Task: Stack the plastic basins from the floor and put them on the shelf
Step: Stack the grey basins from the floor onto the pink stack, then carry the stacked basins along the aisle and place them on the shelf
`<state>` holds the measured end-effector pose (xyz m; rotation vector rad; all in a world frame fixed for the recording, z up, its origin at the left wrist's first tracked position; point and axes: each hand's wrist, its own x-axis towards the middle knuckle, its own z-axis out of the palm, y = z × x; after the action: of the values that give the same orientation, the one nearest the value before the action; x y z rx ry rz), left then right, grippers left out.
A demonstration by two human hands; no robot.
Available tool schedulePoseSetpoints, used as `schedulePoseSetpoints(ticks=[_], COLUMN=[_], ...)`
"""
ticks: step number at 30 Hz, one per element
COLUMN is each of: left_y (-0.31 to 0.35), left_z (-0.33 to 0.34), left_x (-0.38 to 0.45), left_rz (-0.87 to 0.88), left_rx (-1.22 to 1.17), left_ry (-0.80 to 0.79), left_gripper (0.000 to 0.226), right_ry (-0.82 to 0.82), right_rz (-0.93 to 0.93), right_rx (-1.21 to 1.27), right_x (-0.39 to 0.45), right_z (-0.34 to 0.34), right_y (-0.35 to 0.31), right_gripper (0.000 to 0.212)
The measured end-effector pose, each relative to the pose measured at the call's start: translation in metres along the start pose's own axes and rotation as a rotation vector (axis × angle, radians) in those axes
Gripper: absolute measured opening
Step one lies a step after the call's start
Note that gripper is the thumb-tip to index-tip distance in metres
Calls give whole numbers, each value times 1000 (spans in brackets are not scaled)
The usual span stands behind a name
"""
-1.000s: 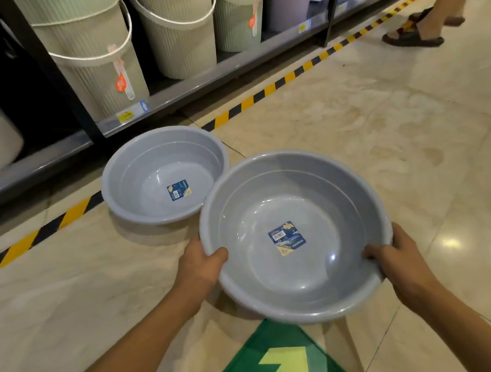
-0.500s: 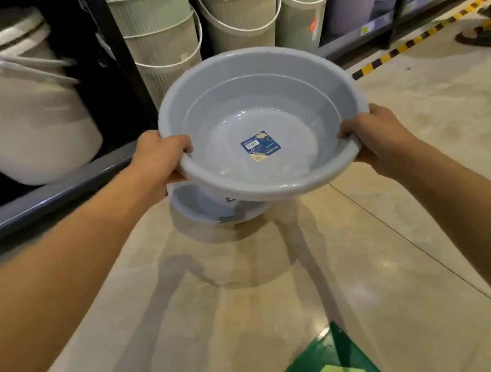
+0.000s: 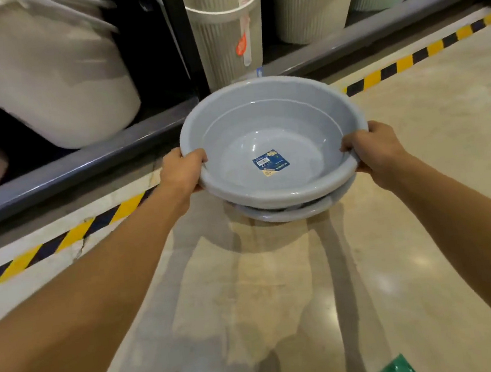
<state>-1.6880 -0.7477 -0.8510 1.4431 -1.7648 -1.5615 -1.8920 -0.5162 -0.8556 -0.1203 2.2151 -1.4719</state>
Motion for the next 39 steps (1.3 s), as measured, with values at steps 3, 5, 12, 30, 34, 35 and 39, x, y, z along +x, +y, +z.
schedulePoseSetpoints(ticks=[3,5,12,30,34,35,39], left_y=[-17,-26,-52,22,60,70,113], left_z=[12,19,37,94,171,194,292], left_x=[12,15,34,1,-54,-74,-194], left_rz=[-29,-42,-59,536,618,638,750], left_rx=[57,77,160,657,639,637,622], left_ry=[12,-7,-26,-86,-343,-410,-681], left_gripper=[41,37,46,65,57,58,62], right_ry=[61,101,97,169,172,194,379], right_rz=[-12,-29,24,-87,-69,-54,45], right_rx=[-107,-178,-336,-268,-220,-205,-160], right_x=[12,19,33,18,-6,-16,-84], right_z=[7,8,13,-32,-108,-135,-267], right_y=[19,29,57,26,11,8,10], right_gripper=[39,33,47,70,62,61,56])
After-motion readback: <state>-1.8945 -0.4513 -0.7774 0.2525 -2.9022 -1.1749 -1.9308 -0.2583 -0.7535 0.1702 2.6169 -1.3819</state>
